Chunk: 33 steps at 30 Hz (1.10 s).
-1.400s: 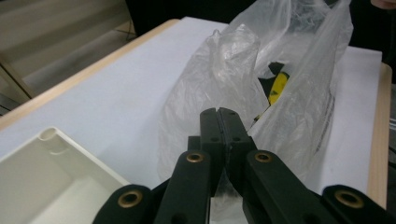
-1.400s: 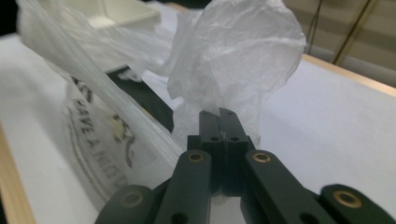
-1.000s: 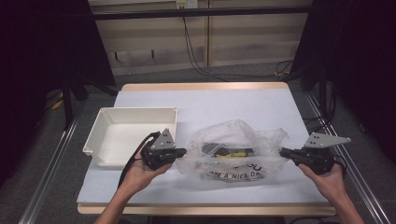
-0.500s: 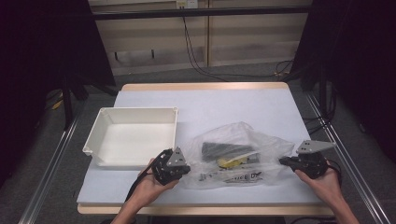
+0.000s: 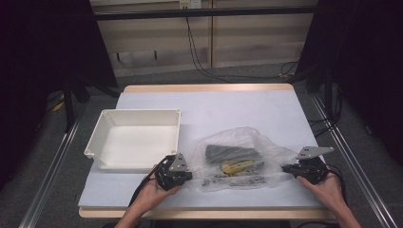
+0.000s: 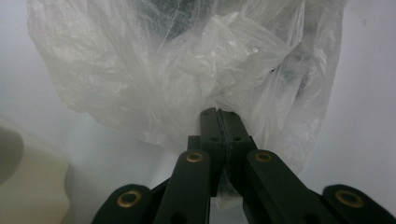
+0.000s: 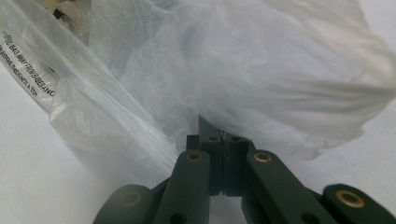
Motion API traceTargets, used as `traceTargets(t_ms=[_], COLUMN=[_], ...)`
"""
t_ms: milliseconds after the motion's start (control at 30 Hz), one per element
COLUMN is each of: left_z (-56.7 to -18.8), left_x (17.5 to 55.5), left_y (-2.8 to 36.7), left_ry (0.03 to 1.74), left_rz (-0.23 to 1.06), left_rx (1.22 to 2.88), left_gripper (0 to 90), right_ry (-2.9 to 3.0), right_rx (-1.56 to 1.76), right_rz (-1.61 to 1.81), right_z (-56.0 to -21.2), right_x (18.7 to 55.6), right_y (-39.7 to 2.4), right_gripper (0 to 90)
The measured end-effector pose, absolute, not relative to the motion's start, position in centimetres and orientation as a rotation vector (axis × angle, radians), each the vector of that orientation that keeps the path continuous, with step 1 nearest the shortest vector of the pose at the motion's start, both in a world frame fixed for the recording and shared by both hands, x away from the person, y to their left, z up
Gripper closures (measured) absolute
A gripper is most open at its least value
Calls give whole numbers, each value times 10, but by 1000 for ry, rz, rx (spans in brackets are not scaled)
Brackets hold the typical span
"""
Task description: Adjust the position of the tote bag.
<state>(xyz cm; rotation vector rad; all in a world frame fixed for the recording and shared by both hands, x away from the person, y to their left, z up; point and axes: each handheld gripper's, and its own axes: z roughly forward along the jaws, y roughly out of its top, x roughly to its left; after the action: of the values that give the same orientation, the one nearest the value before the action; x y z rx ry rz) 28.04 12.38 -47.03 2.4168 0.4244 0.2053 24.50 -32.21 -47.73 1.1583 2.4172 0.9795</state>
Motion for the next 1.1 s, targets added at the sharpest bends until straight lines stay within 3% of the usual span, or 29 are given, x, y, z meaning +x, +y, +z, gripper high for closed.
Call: traceTargets(t_ms=[100,367,800,1100], left_z=[-472,-470,-444,-418], left_x=[281,283,268,263], left_y=[126,135,155,173], left_ry=[459,473,492,500], left_rz=[199,130,148,210], left_rx=[2395,2321,2120,2022], left_gripper=[899,823,548,420], right_ry=[2411,2350,2232,2154], right_rx=[1145,1135,1125,1107], right_rz=[997,1105,1298,1340], right_z=[-479,-470,-448,-431], right_x=[245,236,216,200], right_y=[-323,-330,-341,-348], right_gripper=[897,713,409,305])
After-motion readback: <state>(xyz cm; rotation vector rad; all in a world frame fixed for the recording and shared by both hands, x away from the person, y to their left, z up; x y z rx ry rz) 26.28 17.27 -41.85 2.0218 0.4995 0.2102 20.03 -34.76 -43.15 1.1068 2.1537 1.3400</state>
